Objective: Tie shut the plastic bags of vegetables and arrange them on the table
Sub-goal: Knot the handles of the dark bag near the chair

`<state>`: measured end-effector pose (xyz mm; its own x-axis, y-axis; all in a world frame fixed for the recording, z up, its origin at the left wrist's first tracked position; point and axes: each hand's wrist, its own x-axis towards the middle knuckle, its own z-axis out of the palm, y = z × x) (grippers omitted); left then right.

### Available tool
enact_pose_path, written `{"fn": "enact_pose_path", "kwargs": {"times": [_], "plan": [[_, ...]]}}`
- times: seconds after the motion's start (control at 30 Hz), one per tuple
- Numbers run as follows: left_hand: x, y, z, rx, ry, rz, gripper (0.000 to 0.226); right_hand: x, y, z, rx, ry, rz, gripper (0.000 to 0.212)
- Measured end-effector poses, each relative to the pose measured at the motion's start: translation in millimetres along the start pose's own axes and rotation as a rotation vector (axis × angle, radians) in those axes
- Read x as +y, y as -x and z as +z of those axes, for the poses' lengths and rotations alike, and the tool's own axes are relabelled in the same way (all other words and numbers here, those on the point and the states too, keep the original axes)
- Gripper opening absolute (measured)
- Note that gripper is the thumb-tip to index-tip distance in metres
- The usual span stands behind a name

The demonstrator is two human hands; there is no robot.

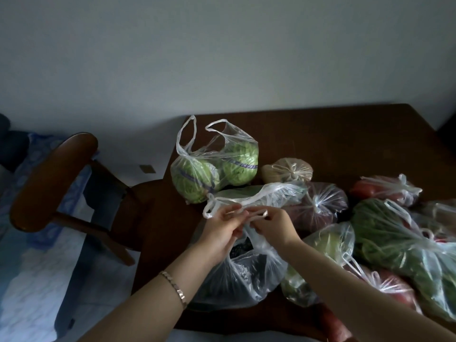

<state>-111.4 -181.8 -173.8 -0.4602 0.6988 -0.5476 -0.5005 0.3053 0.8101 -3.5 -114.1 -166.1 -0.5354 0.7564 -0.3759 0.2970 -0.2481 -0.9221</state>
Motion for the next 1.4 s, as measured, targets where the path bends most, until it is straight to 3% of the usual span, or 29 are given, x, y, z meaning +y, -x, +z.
{"fn": "enact_pose_path", "kwargs": {"times": [0.1, 0.17, 0.23, 0.33, 0.43, 0.53, 0.63, 0.73, 0.83, 0.97, 1.03, 1.2, 1.33, 1.4], "plan": [[1.4, -5.2, 3.5, 0.023, 0.031, -0.019, 0.027, -1.8, 7.1, 3.7, -0.064, -0.134, -0.078, 0.025], [2.0, -6.9, 5.0, 0.015, 0.024, -0.038, 0.019, -0.6, 7.9, 2.0, -0.082, -0.214, -0.076, 0.019], [0.2, -6.8, 6.1, -0.010, -0.065, -0.060, 0.012, 2.4, 5.6, 0.0, -0.026, -0.169, -0.064, 0.017], [-4.5, -8.6, 7.2, 0.044, -0.164, -0.018, 0.022, 8.6, -2.8, -1.7, 0.094, -0.045, -0.024, 0.026], [-3.1, -2.7, 8.5, 0.056, -0.457, 0.183, 0.018, 11.2, -8.7, -2.2, 0.154, -0.080, 0.054, 0.022], [1.4, 10.8, 6.8, -0.050, -0.646, 0.389, 0.020, 17.1, -13.3, -0.6, 0.169, -0.018, 0.108, 0.024], [6.1, 18.7, -1.2, -0.154, -0.784, 0.449, 0.020, 22.4, -16.5, 2.8, 0.116, 0.097, 0.108, 0.015], [8.7, 18.8, -9.6, -0.171, -0.831, 0.476, 0.018, 24.7, -13.0, 5.7, 0.032, 0.252, -0.017, 0.016], [8.2, 11.1, -17.1, -0.058, -0.748, 0.420, 0.024, 24.4, -6.0, 4.0, -0.099, 0.330, -0.130, 0.012], [3.4, 2.7, -19.4, 0.094, -0.650, 0.326, 0.021, 27.8, -0.8, 0.1, -0.211, 0.032, -0.128, 0.033], [1.0, 2.5, -15.3, 0.111, -0.490, 0.235, 0.018, 33.7, -1.1, -1.8, -0.231, -0.052, -0.136, 0.040], [0.1, -0.7, -14.1, 0.080, -0.199, -0.055, 0.012, 37.0, -1.2, -1.3, -0.158, -0.085, -0.219, 0.033], [9.1, 1.1, -21.4, -0.021, -0.106, -0.164, 0.015, 30.7, -2.2, 2.4, -0.048, -0.023, -0.208, 0.008], [12.5, 4.3, -28.0, -0.074, -0.181, -0.147, 0.015, 30.7, -3.0, 1.6, -0.063, 0.030, -0.198, 0.023]]}}
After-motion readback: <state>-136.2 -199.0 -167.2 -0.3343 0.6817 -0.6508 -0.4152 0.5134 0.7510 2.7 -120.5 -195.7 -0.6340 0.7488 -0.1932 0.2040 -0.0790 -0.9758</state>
